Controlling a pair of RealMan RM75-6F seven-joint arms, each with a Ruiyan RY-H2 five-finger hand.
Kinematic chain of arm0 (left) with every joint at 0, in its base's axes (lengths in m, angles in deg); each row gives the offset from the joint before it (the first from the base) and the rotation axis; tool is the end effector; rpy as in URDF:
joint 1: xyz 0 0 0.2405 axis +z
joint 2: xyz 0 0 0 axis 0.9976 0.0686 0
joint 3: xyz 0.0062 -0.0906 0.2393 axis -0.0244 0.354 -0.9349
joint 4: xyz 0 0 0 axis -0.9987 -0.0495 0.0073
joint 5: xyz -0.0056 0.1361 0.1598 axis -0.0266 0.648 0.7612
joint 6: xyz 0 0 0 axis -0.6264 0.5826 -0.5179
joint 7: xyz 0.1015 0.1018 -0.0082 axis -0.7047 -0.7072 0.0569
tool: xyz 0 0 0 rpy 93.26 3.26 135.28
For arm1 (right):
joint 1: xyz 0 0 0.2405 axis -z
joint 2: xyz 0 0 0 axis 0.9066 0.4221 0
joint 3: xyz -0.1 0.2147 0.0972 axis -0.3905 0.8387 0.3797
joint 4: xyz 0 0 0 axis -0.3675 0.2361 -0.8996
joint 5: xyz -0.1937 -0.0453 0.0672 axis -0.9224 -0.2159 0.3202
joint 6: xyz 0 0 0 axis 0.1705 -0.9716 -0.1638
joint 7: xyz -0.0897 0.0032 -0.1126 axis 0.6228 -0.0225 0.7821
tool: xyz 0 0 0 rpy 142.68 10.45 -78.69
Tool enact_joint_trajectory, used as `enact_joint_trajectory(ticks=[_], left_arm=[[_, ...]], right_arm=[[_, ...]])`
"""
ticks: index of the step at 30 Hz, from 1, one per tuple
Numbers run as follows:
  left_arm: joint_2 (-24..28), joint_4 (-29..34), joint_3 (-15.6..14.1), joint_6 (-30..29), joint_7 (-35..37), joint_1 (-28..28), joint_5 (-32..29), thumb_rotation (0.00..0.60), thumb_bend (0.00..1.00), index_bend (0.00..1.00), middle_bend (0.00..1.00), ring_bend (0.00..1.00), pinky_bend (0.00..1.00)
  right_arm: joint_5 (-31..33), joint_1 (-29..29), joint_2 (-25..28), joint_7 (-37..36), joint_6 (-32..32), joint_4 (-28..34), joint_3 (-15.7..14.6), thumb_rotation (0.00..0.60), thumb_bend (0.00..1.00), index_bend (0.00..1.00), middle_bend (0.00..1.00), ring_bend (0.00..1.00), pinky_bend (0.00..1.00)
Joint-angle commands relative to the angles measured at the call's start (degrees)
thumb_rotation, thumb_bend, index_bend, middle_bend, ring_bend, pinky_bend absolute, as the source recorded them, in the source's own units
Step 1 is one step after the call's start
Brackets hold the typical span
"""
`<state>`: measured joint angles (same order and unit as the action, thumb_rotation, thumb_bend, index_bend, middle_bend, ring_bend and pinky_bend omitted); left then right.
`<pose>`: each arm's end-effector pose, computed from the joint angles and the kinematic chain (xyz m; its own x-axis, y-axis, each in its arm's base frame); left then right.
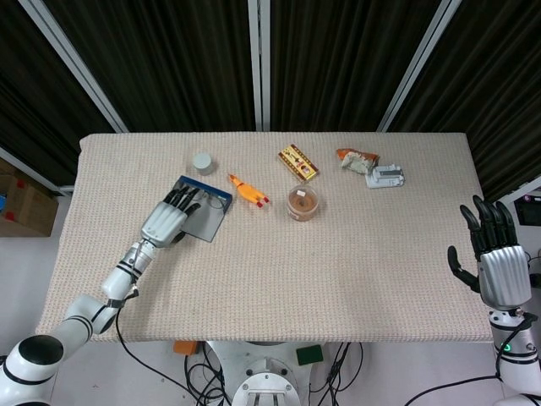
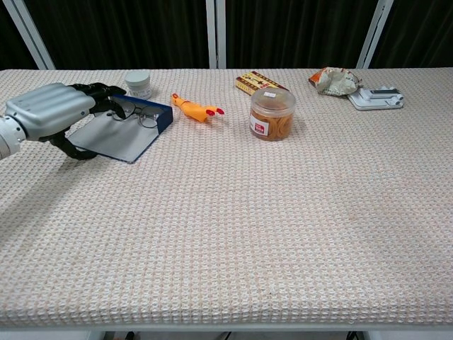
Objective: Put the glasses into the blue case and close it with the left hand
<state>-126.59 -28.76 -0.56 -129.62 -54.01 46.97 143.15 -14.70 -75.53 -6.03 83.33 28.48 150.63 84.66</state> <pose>-0.2525 0.3724 -0.0328 0.6511 0.0414 0.7579 0.6873 -0.4557 -0.5656 -0.2777 -0.2201 0.1625 0.3007 0.3585 0.8838 -0.8725 -0.2708 0.4067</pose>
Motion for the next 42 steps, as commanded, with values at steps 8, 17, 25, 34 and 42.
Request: enact_joint_trajectory(ticks=[8, 17, 25, 34, 42], left_arm=[[-3.3, -4.6, 1.5, -1.1, 2.0, 0.2, -1.4, 0.600, 0.24, 0.26, 0.00, 0.00, 0.14], [-4.4, -6.5, 1.8, -0.6, 3.6, -0.2, -1.9, 0.600, 0.36, 0.27, 0.00, 0.00, 0.14], [-7.4, -9.7, 3.2, 0.8, 5.3, -2.1, -2.9, 0.600, 0.37, 0.31, 0.00, 0.00, 0.14], [-9.3, -13.3, 2.4, 1.0, 6.3, -3.1, -2.2, 0.600, 0.36, 0.57, 0.00, 0.00, 0.14], [-8.6, -13.4, 1.6, -3.1, 5.0, -2.2, -1.2, 0.600, 0.40, 0.72, 0.00, 0.00, 0.14]], right_arm=[[0.2, -0.2, 0.0, 0.2, -0.5, 0.0, 0.0, 0.600, 0.52, 0.00, 0.00, 0.00, 0.00], [0.3, -0.4, -0.1, 0.4, -1.1, -0.1, -0.1, 0.600, 0.52, 0.00, 0.00, 0.00, 0.00], [0.7, -0.4, 0.0, 0.5, -1.4, 0.0, 0.0, 0.600, 0.52, 0.00, 0.00, 0.00, 0.00], [1.5, 0.0, 0.2, -0.1, -1.3, -0.4, 0.1, 0.600, 0.52, 0.00, 0.00, 0.00, 0.00], [1.5, 0.1, 0.0, -0.9, -0.9, -1.1, 0.2, 0.600, 0.52, 0.00, 0.00, 0.00, 0.00]])
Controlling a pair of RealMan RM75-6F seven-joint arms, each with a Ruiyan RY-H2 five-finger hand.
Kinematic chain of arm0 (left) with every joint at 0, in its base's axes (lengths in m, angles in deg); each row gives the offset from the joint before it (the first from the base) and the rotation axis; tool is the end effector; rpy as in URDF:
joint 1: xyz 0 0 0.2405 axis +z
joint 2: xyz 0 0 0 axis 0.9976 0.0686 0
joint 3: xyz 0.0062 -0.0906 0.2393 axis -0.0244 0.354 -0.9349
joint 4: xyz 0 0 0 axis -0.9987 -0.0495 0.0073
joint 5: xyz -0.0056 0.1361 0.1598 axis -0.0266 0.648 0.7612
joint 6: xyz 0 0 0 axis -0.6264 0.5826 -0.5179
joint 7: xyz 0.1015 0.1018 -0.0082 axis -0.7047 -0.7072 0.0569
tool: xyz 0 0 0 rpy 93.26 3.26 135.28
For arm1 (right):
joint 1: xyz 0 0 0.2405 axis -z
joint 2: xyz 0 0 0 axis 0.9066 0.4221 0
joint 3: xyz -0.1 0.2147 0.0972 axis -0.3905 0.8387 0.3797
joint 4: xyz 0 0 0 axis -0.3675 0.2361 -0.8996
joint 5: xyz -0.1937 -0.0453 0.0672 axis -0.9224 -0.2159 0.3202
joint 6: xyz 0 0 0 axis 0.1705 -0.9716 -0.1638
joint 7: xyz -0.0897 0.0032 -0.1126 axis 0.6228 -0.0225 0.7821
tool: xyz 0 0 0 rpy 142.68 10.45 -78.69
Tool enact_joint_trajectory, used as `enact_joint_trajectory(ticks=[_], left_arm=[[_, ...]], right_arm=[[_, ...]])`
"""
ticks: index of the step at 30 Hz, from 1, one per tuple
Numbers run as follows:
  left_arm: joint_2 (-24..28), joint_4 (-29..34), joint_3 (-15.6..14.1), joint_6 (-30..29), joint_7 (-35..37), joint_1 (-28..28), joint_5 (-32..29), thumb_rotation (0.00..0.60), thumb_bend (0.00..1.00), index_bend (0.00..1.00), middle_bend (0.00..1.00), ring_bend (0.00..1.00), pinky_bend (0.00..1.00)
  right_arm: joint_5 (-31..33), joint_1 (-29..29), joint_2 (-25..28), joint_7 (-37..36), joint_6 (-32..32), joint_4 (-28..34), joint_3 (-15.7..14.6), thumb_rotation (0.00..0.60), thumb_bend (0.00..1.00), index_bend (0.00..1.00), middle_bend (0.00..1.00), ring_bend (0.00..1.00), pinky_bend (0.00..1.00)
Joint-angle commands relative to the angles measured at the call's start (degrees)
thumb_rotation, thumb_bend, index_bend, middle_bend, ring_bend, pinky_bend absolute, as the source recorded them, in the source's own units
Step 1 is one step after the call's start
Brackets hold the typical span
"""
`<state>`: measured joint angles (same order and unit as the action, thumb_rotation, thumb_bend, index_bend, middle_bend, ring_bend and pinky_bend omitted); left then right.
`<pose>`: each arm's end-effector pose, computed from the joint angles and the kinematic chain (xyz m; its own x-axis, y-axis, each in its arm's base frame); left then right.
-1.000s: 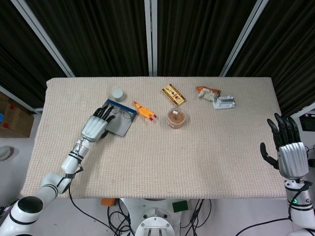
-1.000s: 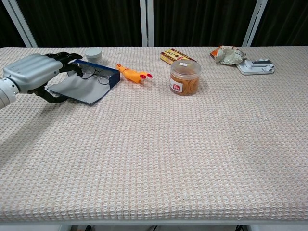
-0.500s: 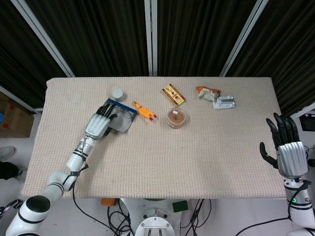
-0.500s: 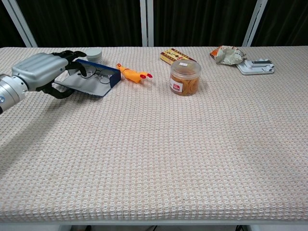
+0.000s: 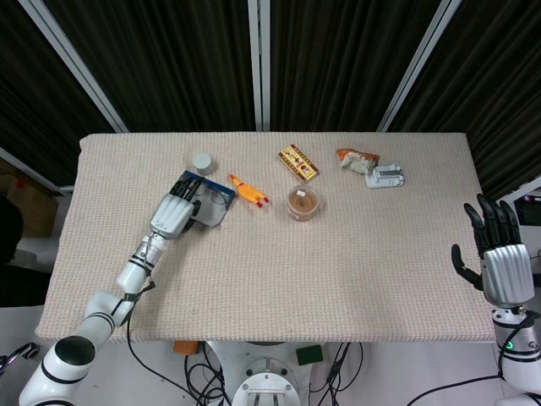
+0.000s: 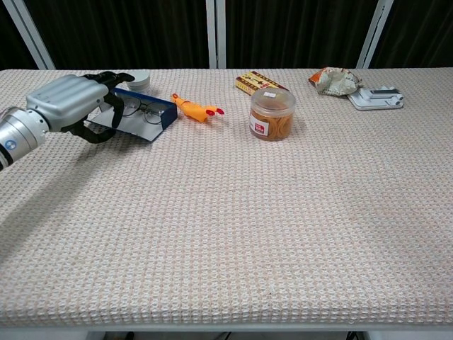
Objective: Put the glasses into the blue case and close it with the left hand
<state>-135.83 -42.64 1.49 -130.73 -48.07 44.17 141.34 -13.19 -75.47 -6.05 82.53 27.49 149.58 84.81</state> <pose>-0.2354 0.3899 -0.0469 0.5924 -0.0078 0.8056 0.7325 -0.4111 -0.5426 -0.2849 -0.2225 0.1639 0.3137 0.3476 0.8836 -0.8795 -0.2443 0.4083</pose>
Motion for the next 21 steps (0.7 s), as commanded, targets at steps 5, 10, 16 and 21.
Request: enact_joint_trajectory(ticks=[5, 10, 16, 21], left_arm=[[4.2, 4.9, -2.5, -6.6, -4.0, 4.1, 2.2, 0.600, 0.41, 0.73, 0.00, 0.00, 0.15], [12.2, 16.6, -5.1, -10.4, -11.5, 8.7, 3.6, 0.600, 0.41, 0.73, 0.00, 0.00, 0.15], [23.8, 37.5, -5.0, -9.4, -24.9, 10.2, 2.5, 0.600, 0.41, 0.73, 0.00, 0.00, 0.15], [27.2, 45.3, -3.5, -6.0, -33.0, 7.7, 2.3, 0.600, 0.41, 0.73, 0.00, 0.00, 0.15]], right_arm=[[-0.1, 0.2, 0.3, -0.4, 0.4, -0.1, 0.0, 0.600, 0.52, 0.00, 0.00, 0.00, 0.00], [-0.1, 0.3, 0.3, -0.8, 0.4, -0.6, -0.2, 0.600, 0.52, 0.00, 0.00, 0.00, 0.00], [-0.4, 0.2, -0.6, -1.2, 0.1, -1.3, -0.5, 0.600, 0.52, 0.00, 0.00, 0.00, 0.00], [-0.6, 0.1, -0.7, -1.0, 0.1, -1.3, -0.6, 0.600, 0.52, 0.00, 0.00, 0.00, 0.00]])
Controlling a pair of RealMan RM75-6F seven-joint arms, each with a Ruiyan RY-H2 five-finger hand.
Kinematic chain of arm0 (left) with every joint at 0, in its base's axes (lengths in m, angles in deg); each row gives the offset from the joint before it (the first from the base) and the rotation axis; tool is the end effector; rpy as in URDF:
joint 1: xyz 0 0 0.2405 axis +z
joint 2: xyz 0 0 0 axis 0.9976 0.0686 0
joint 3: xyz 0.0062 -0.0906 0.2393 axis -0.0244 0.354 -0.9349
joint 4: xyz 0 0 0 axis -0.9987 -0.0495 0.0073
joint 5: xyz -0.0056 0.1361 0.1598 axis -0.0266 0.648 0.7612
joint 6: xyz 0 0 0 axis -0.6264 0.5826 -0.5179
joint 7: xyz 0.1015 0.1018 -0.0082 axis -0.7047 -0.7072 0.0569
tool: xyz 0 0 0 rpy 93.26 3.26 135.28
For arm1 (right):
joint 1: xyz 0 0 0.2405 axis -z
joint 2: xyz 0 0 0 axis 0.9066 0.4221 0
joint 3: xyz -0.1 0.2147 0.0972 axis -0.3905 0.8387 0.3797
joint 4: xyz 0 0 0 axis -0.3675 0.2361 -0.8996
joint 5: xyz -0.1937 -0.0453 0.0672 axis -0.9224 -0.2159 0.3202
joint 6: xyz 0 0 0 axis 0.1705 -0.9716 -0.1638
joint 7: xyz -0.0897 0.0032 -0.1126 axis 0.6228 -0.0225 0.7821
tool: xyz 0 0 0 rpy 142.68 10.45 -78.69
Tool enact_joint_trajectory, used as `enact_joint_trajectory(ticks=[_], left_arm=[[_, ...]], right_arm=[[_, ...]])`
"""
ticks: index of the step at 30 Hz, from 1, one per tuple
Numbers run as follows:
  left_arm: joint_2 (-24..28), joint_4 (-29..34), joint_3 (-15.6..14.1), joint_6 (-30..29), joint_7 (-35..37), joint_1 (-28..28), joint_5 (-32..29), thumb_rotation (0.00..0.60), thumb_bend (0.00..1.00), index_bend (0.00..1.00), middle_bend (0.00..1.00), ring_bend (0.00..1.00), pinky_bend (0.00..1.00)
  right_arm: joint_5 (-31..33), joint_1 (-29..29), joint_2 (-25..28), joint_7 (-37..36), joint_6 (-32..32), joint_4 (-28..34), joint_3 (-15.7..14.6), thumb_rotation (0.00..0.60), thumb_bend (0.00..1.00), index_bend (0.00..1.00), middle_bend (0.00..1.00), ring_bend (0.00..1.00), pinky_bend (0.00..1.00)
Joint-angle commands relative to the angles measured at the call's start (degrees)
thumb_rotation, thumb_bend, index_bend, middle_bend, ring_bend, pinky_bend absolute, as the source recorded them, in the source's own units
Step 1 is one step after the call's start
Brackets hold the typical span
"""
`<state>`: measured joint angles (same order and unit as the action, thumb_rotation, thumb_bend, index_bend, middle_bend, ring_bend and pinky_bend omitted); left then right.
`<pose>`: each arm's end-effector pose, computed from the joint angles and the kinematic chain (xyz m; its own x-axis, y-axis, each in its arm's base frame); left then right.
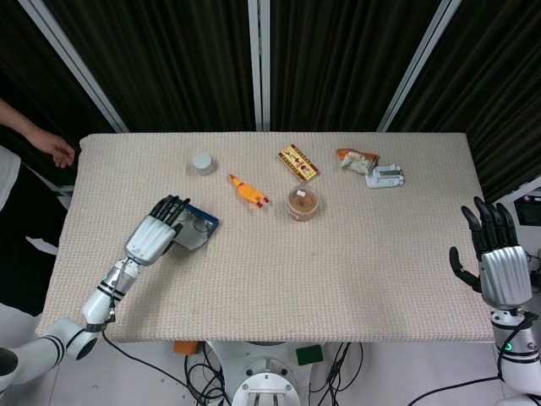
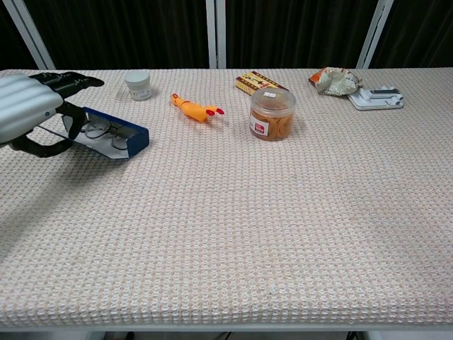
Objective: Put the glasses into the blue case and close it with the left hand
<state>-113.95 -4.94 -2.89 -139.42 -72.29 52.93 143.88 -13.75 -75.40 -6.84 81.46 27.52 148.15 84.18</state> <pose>-0.2493 0.3193 0.0044 0.7002 -0.0854 0.7088 0.5941 -0.4808 -0.6449 -0.2879 -0.2206 0.1591 0.3098 0.3330 0.8906 -0.8792 -0.2563 0.4017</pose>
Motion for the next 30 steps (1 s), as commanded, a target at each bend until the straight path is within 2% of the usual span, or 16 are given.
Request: enact_joint_trajectory(ticks=[1, 14, 24, 30], left_arm=[[5.1, 7.5, 1.3, 3.6, -10.1, -1.7, -0.3, 0.600, 0.41, 0.73, 0.00, 0.00, 0.15], [3.4, 5.4, 6.5, 21.5, -20.5, -11.1, -8.0, 0.600, 0.40, 0.73, 0.00, 0.00, 0.15], [4.5, 7.5, 8.5, 21.4, -24.7, -12.7, -10.7, 0.600, 0.40, 0.73, 0.00, 0.00, 0.15], [3.6, 6.5, 8.8, 23.8, -26.2, -14.3, -12.4, 0.600, 0.40, 0.73, 0.00, 0.00, 0.15]], right_arm=[[0.0, 0.0, 0.2, 0.1, 0.0, 0.2, 0.1, 0.600, 0.52, 0.00, 0.00, 0.00, 0.00], [1.6, 0.1, 0.3, -0.4, -1.2, -0.5, 0.2, 0.600, 0.52, 0.00, 0.00, 0.00, 0.00], [2.2, -0.4, -0.2, -1.5, -2.3, -1.8, 0.3, 0.600, 0.52, 0.00, 0.00, 0.00, 0.00], [2.5, -0.3, -1.0, -2.2, -2.7, -3.0, 0.0, 0.600, 0.52, 0.00, 0.00, 0.00, 0.00]])
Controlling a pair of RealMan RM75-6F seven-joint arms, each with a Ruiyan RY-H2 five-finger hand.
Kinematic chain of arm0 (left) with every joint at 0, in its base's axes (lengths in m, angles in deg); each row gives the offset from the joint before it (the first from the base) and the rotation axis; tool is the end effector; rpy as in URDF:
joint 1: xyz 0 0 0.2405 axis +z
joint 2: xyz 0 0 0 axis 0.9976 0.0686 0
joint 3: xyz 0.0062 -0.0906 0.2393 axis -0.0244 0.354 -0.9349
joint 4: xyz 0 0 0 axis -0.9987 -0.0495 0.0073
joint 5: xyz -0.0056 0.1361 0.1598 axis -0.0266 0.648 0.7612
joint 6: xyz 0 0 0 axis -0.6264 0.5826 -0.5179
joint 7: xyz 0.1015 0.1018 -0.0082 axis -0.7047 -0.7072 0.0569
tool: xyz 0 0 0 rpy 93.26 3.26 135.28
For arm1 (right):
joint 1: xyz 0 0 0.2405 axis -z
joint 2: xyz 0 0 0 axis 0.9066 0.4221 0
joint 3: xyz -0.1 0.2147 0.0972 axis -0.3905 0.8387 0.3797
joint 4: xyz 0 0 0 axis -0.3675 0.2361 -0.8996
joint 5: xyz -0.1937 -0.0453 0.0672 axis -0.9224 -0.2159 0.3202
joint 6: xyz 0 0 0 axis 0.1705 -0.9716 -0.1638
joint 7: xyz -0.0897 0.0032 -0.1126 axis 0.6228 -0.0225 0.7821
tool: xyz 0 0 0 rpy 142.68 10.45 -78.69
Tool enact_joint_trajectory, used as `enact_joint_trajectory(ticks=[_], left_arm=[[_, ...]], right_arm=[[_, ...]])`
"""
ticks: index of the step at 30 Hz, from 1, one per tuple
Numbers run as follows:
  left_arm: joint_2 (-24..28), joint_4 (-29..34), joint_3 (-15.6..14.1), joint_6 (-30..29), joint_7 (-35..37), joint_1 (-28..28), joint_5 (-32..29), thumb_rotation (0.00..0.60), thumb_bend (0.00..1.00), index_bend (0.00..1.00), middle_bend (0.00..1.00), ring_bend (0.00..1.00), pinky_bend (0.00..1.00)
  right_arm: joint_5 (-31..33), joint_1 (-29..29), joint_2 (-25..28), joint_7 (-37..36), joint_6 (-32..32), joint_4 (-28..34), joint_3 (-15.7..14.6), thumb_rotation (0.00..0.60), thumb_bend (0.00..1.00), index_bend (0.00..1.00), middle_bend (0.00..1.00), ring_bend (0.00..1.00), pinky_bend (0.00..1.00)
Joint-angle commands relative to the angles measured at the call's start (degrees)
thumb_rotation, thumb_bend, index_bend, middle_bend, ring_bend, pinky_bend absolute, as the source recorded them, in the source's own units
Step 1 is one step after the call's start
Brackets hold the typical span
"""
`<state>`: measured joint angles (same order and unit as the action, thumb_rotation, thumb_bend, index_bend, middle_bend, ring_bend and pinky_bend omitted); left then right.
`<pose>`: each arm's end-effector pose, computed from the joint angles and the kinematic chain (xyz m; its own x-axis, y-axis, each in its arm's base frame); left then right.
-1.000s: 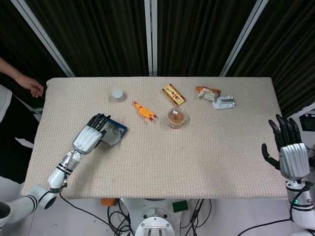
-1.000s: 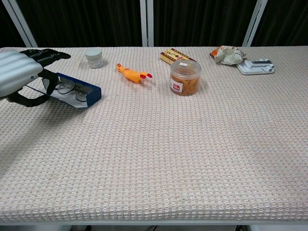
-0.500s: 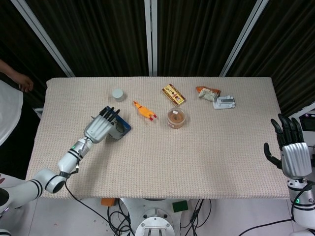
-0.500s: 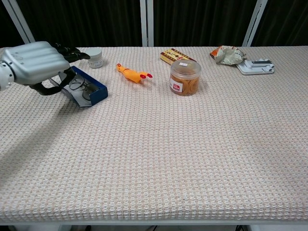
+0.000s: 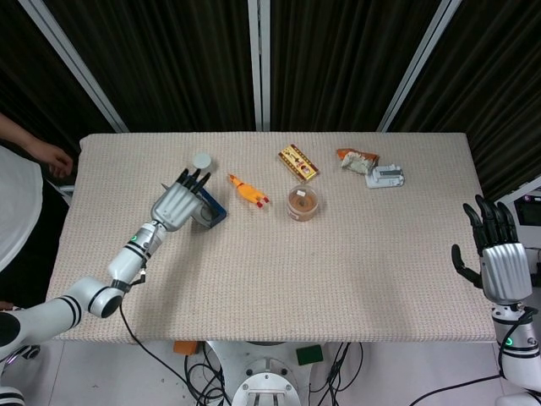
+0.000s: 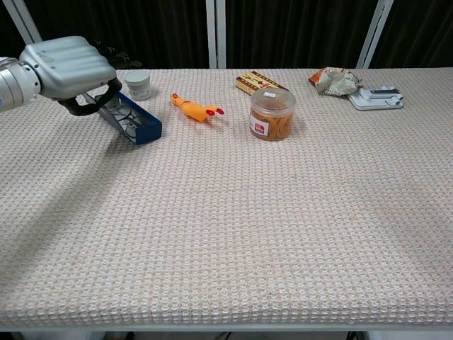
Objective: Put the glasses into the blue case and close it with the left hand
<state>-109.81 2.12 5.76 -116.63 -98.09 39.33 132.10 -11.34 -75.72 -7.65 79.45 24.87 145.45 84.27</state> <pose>-0.1838 0.3976 0.0019 0.9082 -0.1166 0.4019 0.3013 -0.4842 -0.8215 -0.3012 -0.2269 0.1564 0.3253 0.2972 0.8977 -0.8922 -0.2181 0.3956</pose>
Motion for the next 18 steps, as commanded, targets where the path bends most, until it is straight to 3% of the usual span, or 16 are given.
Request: enact_joint_trajectory(ticks=[1, 18], left_arm=[[-0.7, -0.8, 0.2, 1.4, -0.5, -1.0, -0.9, 0.600, 0.40, 0.73, 0.00, 0.00, 0.15], [-4.0, -5.0, 1.2, 5.2, -3.8, -5.8, -4.3, 0.600, 0.40, 0.72, 0.00, 0.00, 0.15]], right_arm=[[0.2, 0.1, -0.3, -0.3, -0.1, -0.5, -0.1, 0.600, 0.52, 0.00, 0.00, 0.00, 0.00], [1.4, 0.5, -0.9, -2.7, -0.3, -3.0, 0.0, 0.600, 0.52, 0.00, 0.00, 0.00, 0.00]])
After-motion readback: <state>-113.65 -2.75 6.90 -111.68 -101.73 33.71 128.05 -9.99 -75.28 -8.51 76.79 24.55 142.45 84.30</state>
